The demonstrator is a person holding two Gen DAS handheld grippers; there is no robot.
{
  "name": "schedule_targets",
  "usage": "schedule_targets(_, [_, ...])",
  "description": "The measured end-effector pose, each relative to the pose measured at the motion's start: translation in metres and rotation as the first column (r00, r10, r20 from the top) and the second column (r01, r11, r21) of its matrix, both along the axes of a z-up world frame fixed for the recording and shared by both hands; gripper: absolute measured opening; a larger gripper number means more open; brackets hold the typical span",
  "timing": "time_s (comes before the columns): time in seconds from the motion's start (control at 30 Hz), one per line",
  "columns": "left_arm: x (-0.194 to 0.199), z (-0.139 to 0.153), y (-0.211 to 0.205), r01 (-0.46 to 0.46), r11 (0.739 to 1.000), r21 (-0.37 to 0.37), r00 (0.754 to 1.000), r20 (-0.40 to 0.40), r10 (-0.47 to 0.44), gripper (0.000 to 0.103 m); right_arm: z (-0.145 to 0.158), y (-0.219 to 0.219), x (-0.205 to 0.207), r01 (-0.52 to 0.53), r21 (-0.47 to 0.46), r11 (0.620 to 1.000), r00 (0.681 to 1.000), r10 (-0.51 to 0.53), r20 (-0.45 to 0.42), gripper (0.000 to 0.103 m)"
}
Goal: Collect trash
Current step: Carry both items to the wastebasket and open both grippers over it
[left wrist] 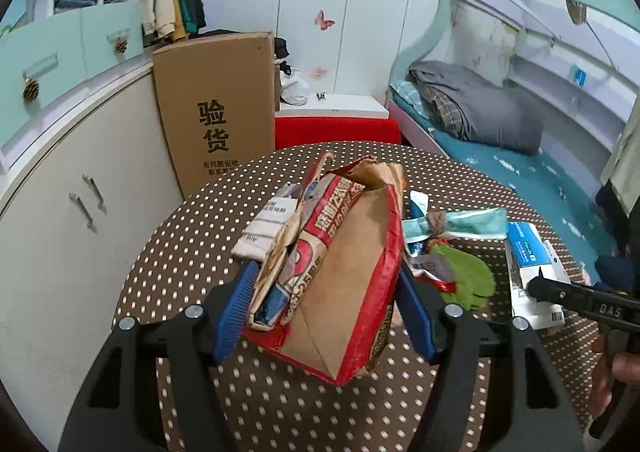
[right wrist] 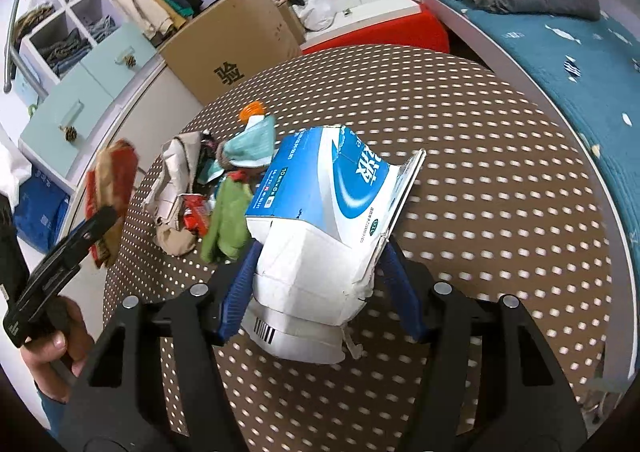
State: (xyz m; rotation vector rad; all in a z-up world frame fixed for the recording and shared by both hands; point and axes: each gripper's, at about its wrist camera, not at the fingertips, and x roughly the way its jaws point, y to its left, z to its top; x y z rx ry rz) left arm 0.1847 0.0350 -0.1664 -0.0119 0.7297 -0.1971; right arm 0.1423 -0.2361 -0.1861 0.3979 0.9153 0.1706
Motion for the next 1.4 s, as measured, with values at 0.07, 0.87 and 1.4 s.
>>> schedule_targets(0.07, [-0.005, 0.004, 0.001, -0.005, 1.0, -0.012, 1.0, 0.004, 0.005, 0.066, 0.003, -0.009, -0.005, 0.012, 0.004, 1.0, 1.0, -0.012, 0.009, 0.061])
schedule_targets(0.87, [-0.026, 0.049, -0.115, 0.127, 0.988, -0.084, 0.992, 0.038, -0.124, 0.066, 0.048, -0.161, -0.032, 0.182, 0.031, 0.983, 0.969, -0.185, 0.164, 0.061])
schedule_targets(1.4, [0.012, 0.031, -0.253, 0.317, 0.946, -0.063, 0.948, -0.015, -0.319, 0.066, -0.073, -0.287, 0.014, 0.346, 0.024, 0.938, 0.936, -0.343, -0.081, 0.062])
